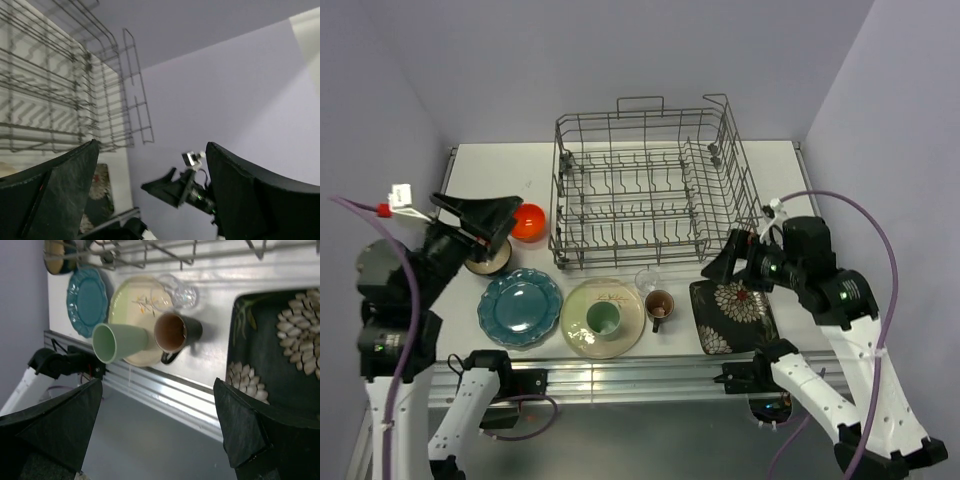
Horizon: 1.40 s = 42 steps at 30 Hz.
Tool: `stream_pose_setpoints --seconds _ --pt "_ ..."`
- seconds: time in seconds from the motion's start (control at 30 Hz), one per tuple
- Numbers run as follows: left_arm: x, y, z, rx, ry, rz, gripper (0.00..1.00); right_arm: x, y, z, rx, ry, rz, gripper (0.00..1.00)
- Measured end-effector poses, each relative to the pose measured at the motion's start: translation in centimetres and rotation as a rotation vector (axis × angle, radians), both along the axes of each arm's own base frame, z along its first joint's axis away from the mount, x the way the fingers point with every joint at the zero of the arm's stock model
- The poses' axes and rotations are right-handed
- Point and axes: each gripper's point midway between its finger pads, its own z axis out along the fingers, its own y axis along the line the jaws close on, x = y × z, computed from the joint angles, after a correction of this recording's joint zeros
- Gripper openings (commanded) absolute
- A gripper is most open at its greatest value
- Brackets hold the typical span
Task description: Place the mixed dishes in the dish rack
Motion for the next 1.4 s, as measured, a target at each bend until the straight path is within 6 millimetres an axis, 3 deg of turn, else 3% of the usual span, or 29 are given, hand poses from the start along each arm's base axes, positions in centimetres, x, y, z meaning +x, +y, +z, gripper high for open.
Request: stream_pose_setpoints --seconds 0.07,0.1,0.17,0.27,0.4,0.5,0.57,0.67,0.83,0.93,1.07,1.3,1.4 --pt "0.1 1.2 2.4 0.085 -0.024 0.072 0.86 -1.2 -0.5 -1.0 -0.008 0.028 -0.01 1.0" --pt "0.6 2.0 2.6 0.118 -0.003 0.12 0.83 -1.7 -0.7 -1.2 -0.017 0.037 -0.016 1.0" --pt "2.2 4.0 0.7 0.194 0.12 0.227 0.81 -1.9 -1.3 -1.5 -0.051 0.046 -0.03 1.0" --pt "5.1 7.6 -5.8 0.344 0.403 0.391 0.84 -1.6 -2.3 -1.8 -0.114 0.061 -0.053 1.0" --pt "6.8 11.7 -15.5 0.568 0.77 0.516 0.82 -1.1 -2.7 -1.2 -0.149 0.063 -0.059 0.99" --pt "6.3 13.4 -19.4 0.669 0.889 0.535 0.78 -0.8 -2.4 -0.3 -0.142 0.047 -0.048 0.99" --pt "6.3 14.5 -20.1 0.683 0.914 0.547 0.75 -0.7 -2.3 -0.3 -0.141 0.051 -0.041 0.99" --pt "7.9 15.8 -20.6 0.691 0.912 0.569 0.73 -0.5 -2.4 0.1 -0.153 0.056 -0.04 0.99" --pt "9.8 15.7 -24.1 0.731 0.968 0.51 0.71 0.4 -2.6 0.6 -0.18 0.044 -0.045 0.99" --pt "9.1 15.6 -26.3 0.759 1.003 0.475 0.73 0.7 -2.6 0.4 -0.188 0.055 -0.043 0.99" --pt "8.9 16.4 -26.9 0.77 1.009 0.479 0.75 0.7 -2.5 0.3 -0.189 0.061 -0.04 0.99" --pt "8.0 20.6 -27.5 0.732 1.054 0.584 0.75 0.7 -2.4 0.3 -0.184 0.063 -0.032 0.98" --pt "7.4 21.6 -28.2 0.724 1.08 0.601 0.75 0.5 -2.4 0.2 -0.182 0.064 -0.027 0.98"
